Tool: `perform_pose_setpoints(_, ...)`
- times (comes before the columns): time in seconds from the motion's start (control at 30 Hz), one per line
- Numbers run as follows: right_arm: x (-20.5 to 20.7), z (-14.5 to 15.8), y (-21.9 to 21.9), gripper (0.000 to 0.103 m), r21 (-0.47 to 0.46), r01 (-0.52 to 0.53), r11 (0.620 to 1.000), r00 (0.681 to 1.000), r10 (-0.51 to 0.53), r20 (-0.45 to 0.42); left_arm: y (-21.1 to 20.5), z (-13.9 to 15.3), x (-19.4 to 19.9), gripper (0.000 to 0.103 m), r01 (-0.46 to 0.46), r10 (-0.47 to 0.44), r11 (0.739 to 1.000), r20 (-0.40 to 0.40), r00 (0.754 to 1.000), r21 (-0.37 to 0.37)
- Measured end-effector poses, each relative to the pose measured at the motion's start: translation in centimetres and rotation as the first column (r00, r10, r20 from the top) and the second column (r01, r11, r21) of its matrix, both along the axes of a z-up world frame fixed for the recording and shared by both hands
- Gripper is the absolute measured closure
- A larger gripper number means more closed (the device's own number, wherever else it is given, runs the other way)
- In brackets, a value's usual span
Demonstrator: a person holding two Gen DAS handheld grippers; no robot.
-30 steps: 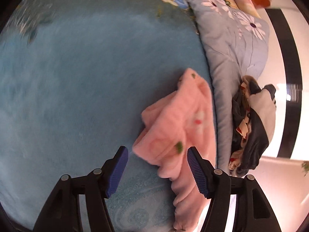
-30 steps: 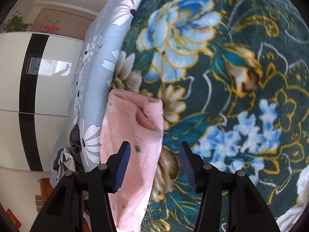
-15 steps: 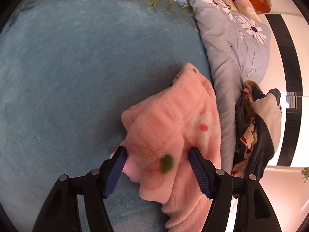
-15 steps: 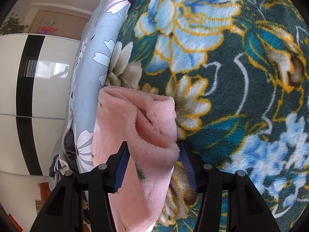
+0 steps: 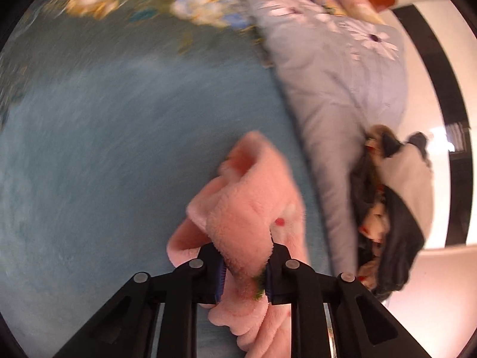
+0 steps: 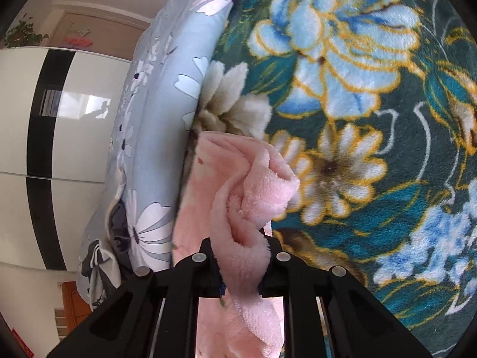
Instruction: Fold clothes
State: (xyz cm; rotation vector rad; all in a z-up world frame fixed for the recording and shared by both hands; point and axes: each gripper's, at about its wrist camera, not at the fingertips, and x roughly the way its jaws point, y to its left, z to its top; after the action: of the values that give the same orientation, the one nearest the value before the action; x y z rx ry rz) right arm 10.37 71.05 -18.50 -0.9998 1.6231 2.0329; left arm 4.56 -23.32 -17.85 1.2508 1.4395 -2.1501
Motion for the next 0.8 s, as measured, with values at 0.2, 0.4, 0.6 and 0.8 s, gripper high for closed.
perform_pose_setpoints(0.2,1.2,7.6,-0.3,0.092,0.038,-0.046,0.998,0.983,0.052,-0.178,-1.3,9.1,0.8,0.083,0.159,-0.181,0.982,-0.261,0.948,-0.104)
perform_pose_setpoints(0.4,8.1,7.6,-1.2,0.092,0.096,-0.072,0.993,0.978,0.089,-0.191,-4.4,0.7,5.1,0.083,0.205,-0.202,0.967,0.033,0.979,-0.148)
perform_pose_setpoints(0.6,12.7,-2.5,-1.6,0.092,-0.043,-0.005,0.999,0.995,0.010,0.101,-6.6,-5.8,8.3,0.083,0.211,-0.174,0.967,0.239,0.955,-0.142)
perform_pose_setpoints(0.8,12.5,-2.5,-1.2,0.092,-0.029,-0.007,1.000,0.992,0.011,0.127,-6.6,-5.6,7.7,0.083,0.231,-0.186,0.962,0.263,0.947,-0.149)
